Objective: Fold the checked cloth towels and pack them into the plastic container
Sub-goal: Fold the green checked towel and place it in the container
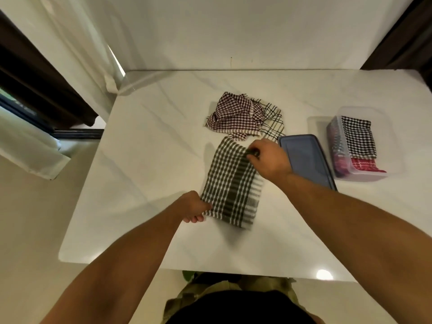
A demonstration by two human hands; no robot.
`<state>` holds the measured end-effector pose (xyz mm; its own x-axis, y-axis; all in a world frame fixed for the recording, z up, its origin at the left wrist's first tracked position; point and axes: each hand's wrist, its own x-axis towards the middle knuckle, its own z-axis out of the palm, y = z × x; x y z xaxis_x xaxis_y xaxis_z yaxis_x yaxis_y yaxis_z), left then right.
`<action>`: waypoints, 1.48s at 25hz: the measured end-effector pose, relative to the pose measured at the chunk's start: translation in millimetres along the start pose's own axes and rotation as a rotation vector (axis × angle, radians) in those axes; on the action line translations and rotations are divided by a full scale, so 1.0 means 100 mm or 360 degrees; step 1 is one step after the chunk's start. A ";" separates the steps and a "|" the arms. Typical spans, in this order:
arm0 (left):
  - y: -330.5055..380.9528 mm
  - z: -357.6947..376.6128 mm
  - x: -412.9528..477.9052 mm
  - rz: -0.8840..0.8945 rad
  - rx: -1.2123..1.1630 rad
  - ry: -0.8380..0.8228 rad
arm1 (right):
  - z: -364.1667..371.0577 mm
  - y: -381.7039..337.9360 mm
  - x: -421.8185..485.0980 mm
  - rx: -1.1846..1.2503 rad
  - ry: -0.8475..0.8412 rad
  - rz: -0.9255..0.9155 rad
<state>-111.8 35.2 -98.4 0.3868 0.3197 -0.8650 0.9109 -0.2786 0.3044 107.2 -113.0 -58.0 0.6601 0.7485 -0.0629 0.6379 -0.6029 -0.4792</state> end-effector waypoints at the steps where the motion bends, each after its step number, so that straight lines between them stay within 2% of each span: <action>1: 0.01 0.01 -0.01 -0.0009 0.0033 -0.0013 | 0.05 -0.04 -0.07 -0.0043 -0.0053 -0.0103; 4: 0.01 0.02 0.02 -0.0004 0.0031 0.0004 | 0.25 -0.04 -0.35 -0.0104 -0.0159 -0.0231; 8: -0.03 0.02 0.06 0.0005 0.0040 0.0022 | 0.43 0.11 -0.52 -0.0143 -0.0278 -0.0181; 11: -0.04 0.05 0.07 0.0005 0.0033 0.0085 | 0.47 0.16 -0.60 -0.0143 -0.0266 -0.0161; 14: -0.03 0.08 0.10 -0.0008 -0.0016 0.0141 | 0.53 0.09 -0.73 -0.0088 -0.0242 -0.0301; 20: 0.00 0.19 -0.01 -0.0056 -0.0693 0.0073 | 0.81 -0.15 -1.12 -0.0141 -0.0306 -0.0581; 24: 0.00 0.21 -0.02 -0.0114 -0.0936 0.0077 | 0.97 -0.20 -1.36 -0.0285 -0.0461 -0.0567; 26: -0.01 0.21 0.01 -0.0050 -0.0787 0.0063 | 0.98 -0.16 -1.39 -0.0262 -0.0491 -0.0539; 29: -0.03 0.28 0.10 0.0127 -0.0477 0.0188 | 0.97 -0.08 -1.38 -0.0257 -0.0481 -0.0536; 37: -0.11 0.37 0.15 0.0199 -0.0588 0.0342 | 1.07 -0.03 -1.30 -0.0169 -0.0394 -0.0424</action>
<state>-121.8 10.0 -129.2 0.4830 0.4958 -0.7217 0.8302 0.0026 0.5574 -23.3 -178.9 -142.3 0.3578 0.9192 -0.1644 0.8206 -0.3935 -0.4145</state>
